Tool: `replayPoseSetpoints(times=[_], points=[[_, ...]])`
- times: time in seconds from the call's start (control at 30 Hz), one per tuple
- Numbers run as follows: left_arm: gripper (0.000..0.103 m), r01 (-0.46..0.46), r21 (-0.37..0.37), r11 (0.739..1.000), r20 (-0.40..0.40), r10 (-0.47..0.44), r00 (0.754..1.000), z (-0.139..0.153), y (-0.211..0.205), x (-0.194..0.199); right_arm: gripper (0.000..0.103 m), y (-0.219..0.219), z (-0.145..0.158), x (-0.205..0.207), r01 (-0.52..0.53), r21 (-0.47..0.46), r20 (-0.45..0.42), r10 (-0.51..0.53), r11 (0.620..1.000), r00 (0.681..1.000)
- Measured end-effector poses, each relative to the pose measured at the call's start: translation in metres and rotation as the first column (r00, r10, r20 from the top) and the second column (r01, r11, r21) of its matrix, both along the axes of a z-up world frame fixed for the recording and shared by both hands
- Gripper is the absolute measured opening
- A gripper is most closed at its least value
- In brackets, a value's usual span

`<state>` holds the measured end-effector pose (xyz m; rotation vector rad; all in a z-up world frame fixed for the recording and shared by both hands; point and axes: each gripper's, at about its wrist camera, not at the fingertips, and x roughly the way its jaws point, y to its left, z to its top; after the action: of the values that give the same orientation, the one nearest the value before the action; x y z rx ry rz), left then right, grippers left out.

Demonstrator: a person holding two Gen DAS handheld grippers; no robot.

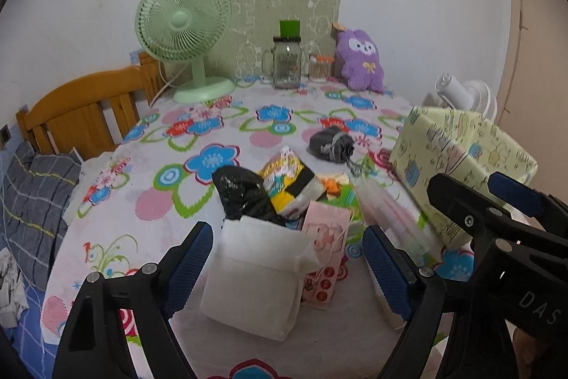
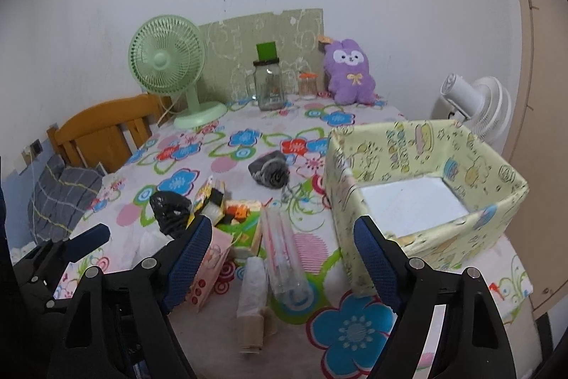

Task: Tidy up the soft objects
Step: 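Lower the left gripper onto the white cloth pack and close on it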

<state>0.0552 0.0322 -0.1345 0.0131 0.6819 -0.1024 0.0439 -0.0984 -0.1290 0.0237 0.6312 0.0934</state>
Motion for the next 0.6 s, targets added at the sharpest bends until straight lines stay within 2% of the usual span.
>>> replayPoseSetpoints(times=[0.27,0.43,0.6], points=[[0.086,0.007,0.022,1.0,-0.03,-0.006,1.0,-0.02,0.005,0.006,0.08,0.009,-0.023,0.007,0.027,-0.008,-0.047,-0.027,1.0,0.999],[0.085,0.006,0.025,1.0,-0.054,-0.005,0.999,-0.032,0.012,0.008,0.071,0.011,-0.036,0.007,0.054,-0.012,-0.075,-0.055,0.998,0.996],[0.085,0.01,0.02,1.0,-0.079,-0.008,0.997,-0.042,0.016,0.009,0.068,0.016,-0.046,0.008,0.052,-0.004,-0.119,-0.053,0.999,0.992]])
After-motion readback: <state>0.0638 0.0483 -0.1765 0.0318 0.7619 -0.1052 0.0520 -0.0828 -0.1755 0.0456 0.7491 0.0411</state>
